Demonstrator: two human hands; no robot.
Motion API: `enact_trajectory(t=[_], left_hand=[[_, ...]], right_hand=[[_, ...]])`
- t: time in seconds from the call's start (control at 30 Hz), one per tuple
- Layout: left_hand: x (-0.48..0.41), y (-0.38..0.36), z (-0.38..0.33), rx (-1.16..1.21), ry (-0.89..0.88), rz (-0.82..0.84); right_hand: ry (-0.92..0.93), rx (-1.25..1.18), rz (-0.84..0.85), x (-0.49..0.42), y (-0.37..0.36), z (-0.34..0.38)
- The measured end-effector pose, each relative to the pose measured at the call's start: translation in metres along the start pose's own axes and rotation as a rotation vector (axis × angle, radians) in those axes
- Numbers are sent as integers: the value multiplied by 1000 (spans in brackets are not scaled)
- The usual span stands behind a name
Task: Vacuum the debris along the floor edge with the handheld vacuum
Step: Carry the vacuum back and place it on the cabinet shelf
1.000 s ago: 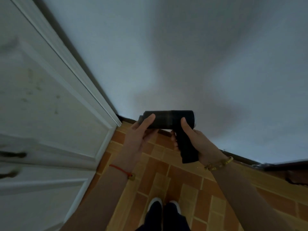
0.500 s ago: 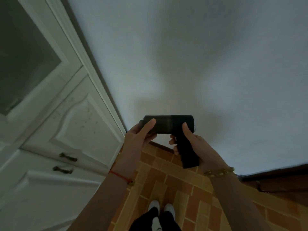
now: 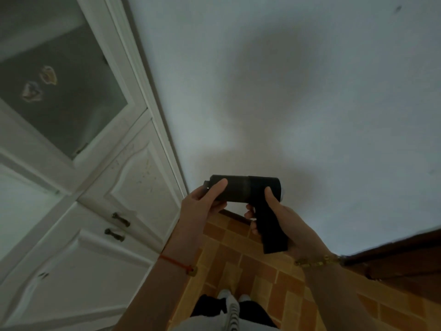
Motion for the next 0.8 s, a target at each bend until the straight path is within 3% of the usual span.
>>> enact_trajectory(t=[0.8], left_hand=[[68, 14, 7, 249, -136, -210]], right_hand=[[-48, 64, 210, 35, -42, 7]])
Point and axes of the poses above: each hand's wrist, its own x-axis away from the middle knuckle, its own y-axis out of the back of the hand, z = x × y, the point moved 2 cm from there along -x, towards the middle knuckle, and after that the axes turned 10 degrees about z, right-handed, at the moved point
